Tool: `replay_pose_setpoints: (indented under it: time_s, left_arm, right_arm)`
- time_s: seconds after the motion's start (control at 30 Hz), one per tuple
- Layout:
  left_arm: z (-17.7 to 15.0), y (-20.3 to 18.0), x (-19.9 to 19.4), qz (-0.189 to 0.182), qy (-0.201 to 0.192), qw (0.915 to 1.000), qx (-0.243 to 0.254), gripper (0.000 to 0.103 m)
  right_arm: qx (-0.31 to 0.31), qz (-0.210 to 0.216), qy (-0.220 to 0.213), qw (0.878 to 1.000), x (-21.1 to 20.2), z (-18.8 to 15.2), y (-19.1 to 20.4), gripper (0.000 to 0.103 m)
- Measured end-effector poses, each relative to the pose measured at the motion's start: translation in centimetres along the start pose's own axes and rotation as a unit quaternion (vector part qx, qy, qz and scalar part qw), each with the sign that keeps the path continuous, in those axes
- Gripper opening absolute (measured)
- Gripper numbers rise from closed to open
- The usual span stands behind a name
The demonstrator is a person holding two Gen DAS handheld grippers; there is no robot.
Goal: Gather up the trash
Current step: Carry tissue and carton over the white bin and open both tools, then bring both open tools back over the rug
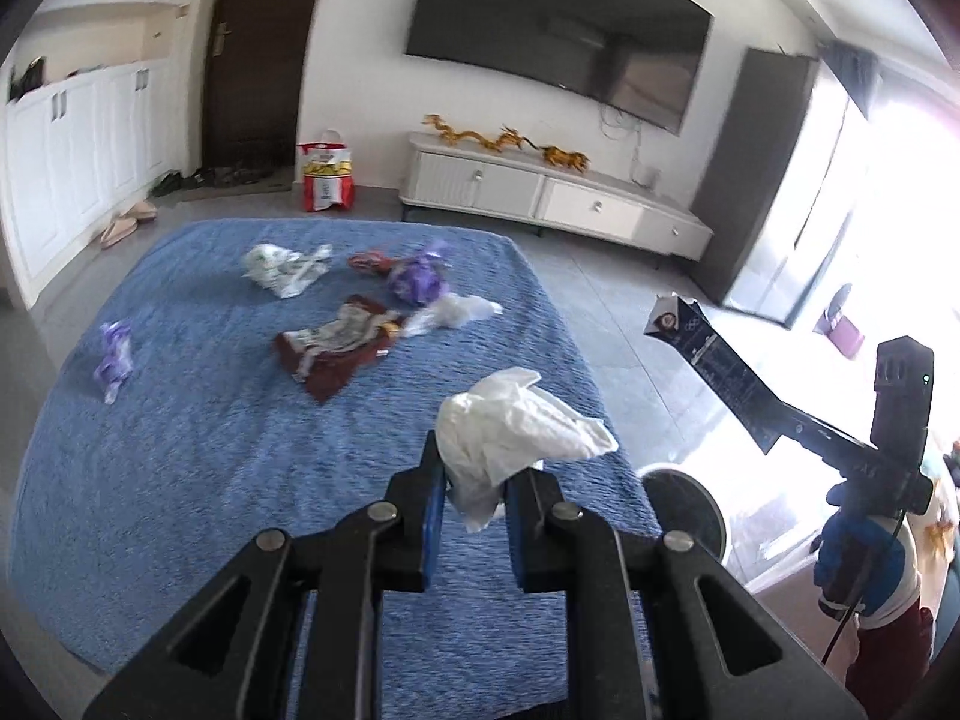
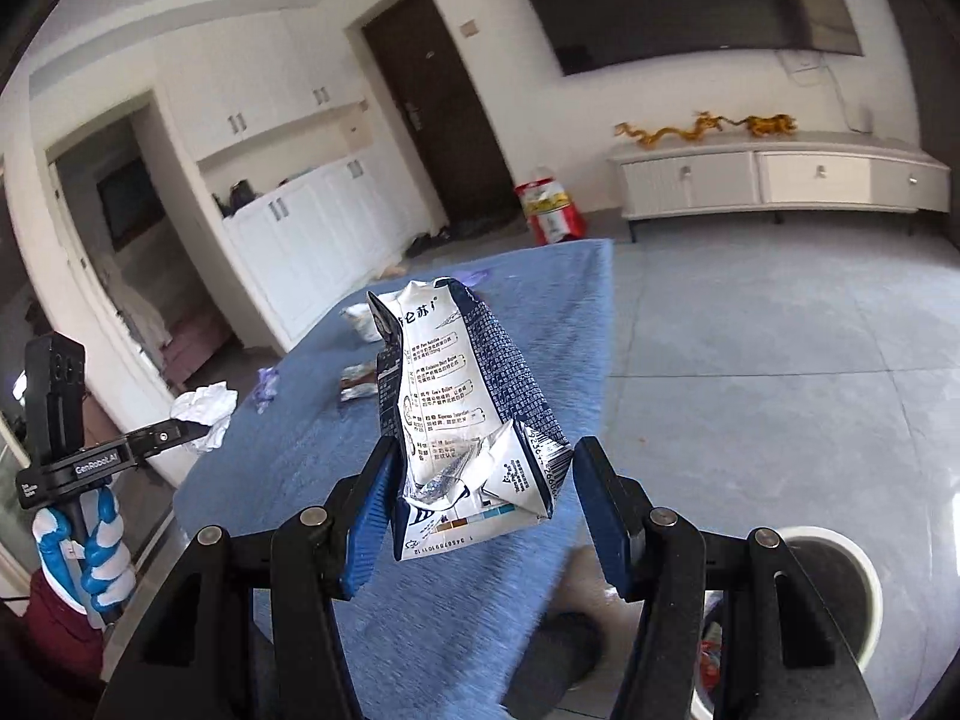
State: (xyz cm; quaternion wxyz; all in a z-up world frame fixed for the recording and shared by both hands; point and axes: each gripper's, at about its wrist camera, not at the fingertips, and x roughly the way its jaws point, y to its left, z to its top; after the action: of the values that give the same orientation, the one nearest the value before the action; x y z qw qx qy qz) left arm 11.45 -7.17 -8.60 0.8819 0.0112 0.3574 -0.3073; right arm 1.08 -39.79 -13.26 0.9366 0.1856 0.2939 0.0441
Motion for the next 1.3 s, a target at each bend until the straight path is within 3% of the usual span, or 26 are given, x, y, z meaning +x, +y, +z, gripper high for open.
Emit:
replay_pose_setpoints:
  time_s: [0.27, 0.5, 0.73, 0.83, 1.0, 1.3]
  left_arm:
    - [0.8, -9.8, 5.5, -0.042, 0.049, 0.9942, 0.086, 0.016]
    - [-0.2, -18.9, 12.2, -0.091, 0.11, 0.9791, 0.146, 0.017]
    - [-1.9, -25.6, 17.7, -0.125, 0.153, 0.963, 0.184, 0.019]
    - [-2.6, -27.2, 19.6, -0.139, 0.17, 0.9584, 0.182, 0.02]
    - [-3.0, -28.3, 21.4, -0.151, 0.188, 0.9553, 0.171, 0.035]
    - [-2.5, -27.3, 19.7, -0.154, 0.175, 0.959, 0.162, 0.039]
  right_arm:
    - [0.068, -0.073, 0.004, 0.995, -3.2, -4.3, -8.2, 0.058]
    - [0.131, -0.128, 0.033, 0.983, -3.2, -8.5, -14.5, 0.058]
    - [0.174, -0.156, 0.059, 0.971, -2.1, -10.7, -17.9, 0.058]
    - [0.19, -0.161, 0.065, 0.966, -1.5, -11.5, -19.3, 0.059]
    - [0.21, -0.172, 0.069, 0.96, -1.8, -12.8, -21.0, 0.059]
    - [0.207, -0.17, 0.065, 0.961, -2.5, -12.8, -20.3, 0.059]
